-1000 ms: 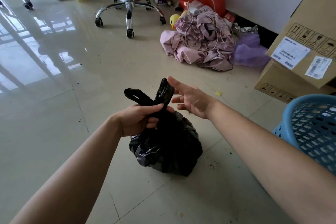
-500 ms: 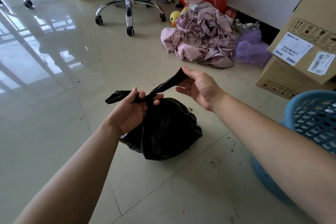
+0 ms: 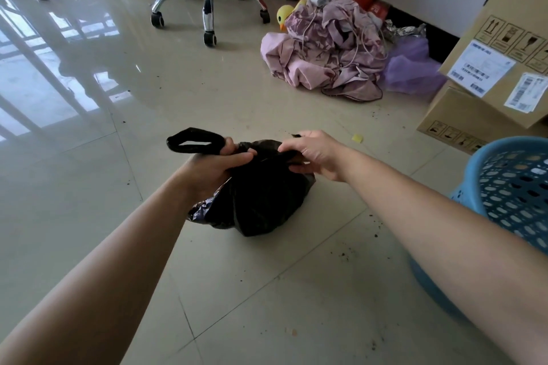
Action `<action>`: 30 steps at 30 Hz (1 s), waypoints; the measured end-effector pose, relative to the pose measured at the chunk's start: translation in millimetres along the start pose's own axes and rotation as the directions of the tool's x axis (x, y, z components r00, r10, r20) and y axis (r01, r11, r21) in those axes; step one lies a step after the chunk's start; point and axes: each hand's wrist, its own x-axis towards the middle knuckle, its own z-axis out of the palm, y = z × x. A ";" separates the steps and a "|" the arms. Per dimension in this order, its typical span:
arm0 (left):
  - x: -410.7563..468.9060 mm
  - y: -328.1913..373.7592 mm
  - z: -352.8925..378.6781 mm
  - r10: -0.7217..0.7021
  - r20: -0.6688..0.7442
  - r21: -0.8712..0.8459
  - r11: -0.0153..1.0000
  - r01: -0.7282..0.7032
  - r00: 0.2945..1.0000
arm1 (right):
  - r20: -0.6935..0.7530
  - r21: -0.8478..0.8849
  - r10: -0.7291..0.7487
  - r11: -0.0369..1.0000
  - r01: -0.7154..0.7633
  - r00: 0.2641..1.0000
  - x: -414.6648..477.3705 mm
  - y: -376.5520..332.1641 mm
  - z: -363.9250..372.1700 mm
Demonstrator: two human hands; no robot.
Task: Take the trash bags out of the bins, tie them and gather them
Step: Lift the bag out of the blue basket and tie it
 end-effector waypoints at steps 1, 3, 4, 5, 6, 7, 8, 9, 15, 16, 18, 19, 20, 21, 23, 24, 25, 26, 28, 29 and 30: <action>-1.7 2.8 1.7 -0.012 0.034 0.044 0.999 0.010 0.999 | -0.040 -0.111 -0.035 0.993 0.030 0.999 2.4 0.0 -2.9; -3.1 7.0 4.8 -0.033 0.089 0.131 0.991 0.021 0.995 | -0.081 -0.373 -0.176 0.918 0.134 0.981 7.0 1.7 -8.5; -3.6 8.8 5.9 -0.045 0.107 0.176 0.984 0.025 0.993 | -0.039 -0.463 -0.245 0.864 0.200 0.969 8.4 2.2 -10.7; -5.1 11.5 7.5 -0.059 0.131 0.214 0.976 0.029 0.990 | 0.048 -0.504 -0.278 0.823 0.263 0.960 8.2 2.4 -11.8; -5.7 13.4 8.2 -0.074 0.156 0.252 0.967 0.033 0.985 | 0.156 -0.508 -0.266 0.804 0.308 0.951 7.0 2.8 -12.0; -5.4 14.1 7.9 -0.081 0.178 0.292 0.956 0.027 0.981 | 0.258 -0.499 -0.221 0.803 0.326 0.940 6.0 3.6 -11.5; -5.0 15.0 7.8 -0.088 0.190 0.331 0.944 0.021 0.978 | 0.336 -0.491 -0.162 0.811 0.320 0.928 5.1 4.5 -10.7; -5.7 15.8 8.4 -0.091 0.199 0.357 0.934 0.015 0.976 | 0.386 -0.478 -0.108 0.826 0.299 0.916 4.6 6.5 -9.5; -4.6 13.4 -5.3 -0.059 0.097 0.519 0.855 0.000 0.994 | 0.308 -0.578 -0.091 0.773 0.262 0.947 6.2 26.9 4.3; -3.8 12.4 -7.3 -0.017 0.035 0.581 0.814 -0.007 0.999 | 0.288 -0.594 -0.099 0.762 0.258 0.953 7.8 28.1 5.0; -0.5 4.7 -8.0 0.138 -0.153 0.646 0.763 -0.007 0.979 | 0.274 -0.601 -0.100 0.759 0.251 0.957 10.2 29.1 7.4; 0.7 -0.9 -4.5 0.230 -0.258 0.639 0.769 -0.012 0.938 | 0.278 -0.596 -0.099 0.762 0.252 0.955 10.6 29.7 9.5; 1.6 -6.0 0.6 0.318 -0.351 0.653 0.757 -0.013 0.881 | 0.289 -0.588 -0.102 0.766 0.261 0.952 10.4 30.7 12.3; 4.5 -11.5 4.0 0.408 -0.381 0.698 0.715 -0.031 0.829 | 0.300 -0.579 -0.109 0.768 0.272 0.948 9.7 31.5 14.7; 8.1 -19.1 9.1 0.475 -0.348 0.836 0.547 0.039 0.808 | 0.317 -0.573 -0.109 0.770 0.282 0.942 8.4 33.9 17.2; 8.7 -22.0 10.2 0.435 -0.369 0.859 0.497 0.123 0.821 | 0.326 -0.579 -0.097 0.766 0.279 0.940 8.3 36.1 17.4; 9.4 -25.5 10.7 0.381 -0.403 0.851 0.491 0.187 0.832 | 0.331 -0.589 -0.086 0.759 0.277 0.940 8.1 38.6 17.3; 9.1 -27.8 11.5 0.313 -0.439 0.815 0.534 0.227 0.842 | 0.329 -0.600 -0.078 0.752 0.272 0.941 7.9 41.1 16.5; 7.4 -29.4 13.1 0.150 -0.463 0.657 0.720 0.224 0.874 | 0.303 -0.612 -0.088 0.745 0.265 0.949 7.8 44.3 13.6; 6.9 -28.3 13.4 0.053 -0.454 0.520 0.826 0.216 0.889 | 0.281 -0.618 -0.099 0.742 0.259 0.954 7.9 44.7 11.9; 6.6 -25.5 13.8 -0.046 -0.427 0.362 0.907 0.217 0.903 | 0.259 -0.624 -0.112 0.738 0.255 0.959 7.9 44.5 9.8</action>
